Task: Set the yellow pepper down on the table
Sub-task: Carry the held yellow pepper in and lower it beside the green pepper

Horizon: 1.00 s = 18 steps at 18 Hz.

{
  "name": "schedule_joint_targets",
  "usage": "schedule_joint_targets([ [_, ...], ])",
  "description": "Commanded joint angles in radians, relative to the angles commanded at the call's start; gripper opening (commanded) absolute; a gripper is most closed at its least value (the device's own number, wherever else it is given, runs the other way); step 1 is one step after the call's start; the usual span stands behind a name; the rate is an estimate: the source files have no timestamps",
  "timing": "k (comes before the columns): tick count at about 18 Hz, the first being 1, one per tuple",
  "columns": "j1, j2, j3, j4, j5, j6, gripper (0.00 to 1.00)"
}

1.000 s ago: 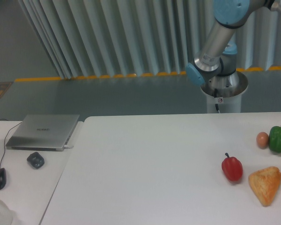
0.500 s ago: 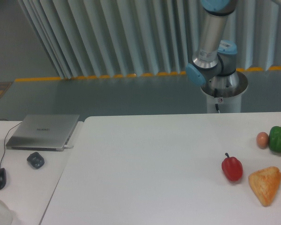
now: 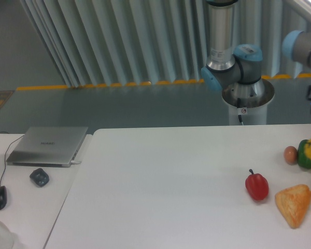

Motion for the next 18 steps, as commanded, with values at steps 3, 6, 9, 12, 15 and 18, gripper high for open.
schedule_joint_targets([
  [3,-0.058,0.005,-0.046,0.006,0.005,-0.135,0.38],
  [6,-0.072,0.005,-0.068,0.008,0.026,-0.148,0.38],
  [9,-0.075,-0.005,-0.078,0.009,0.064,-0.149,0.42],
  [12,-0.075,-0.050,-0.078,0.055,0.089,-0.149,0.42],
  [15,-0.074,-0.080,-0.078,0.092,0.094,-0.149,0.46],
  [18,-0.068,-0.106,-0.065,0.106,0.095,-0.152,0.77],
])
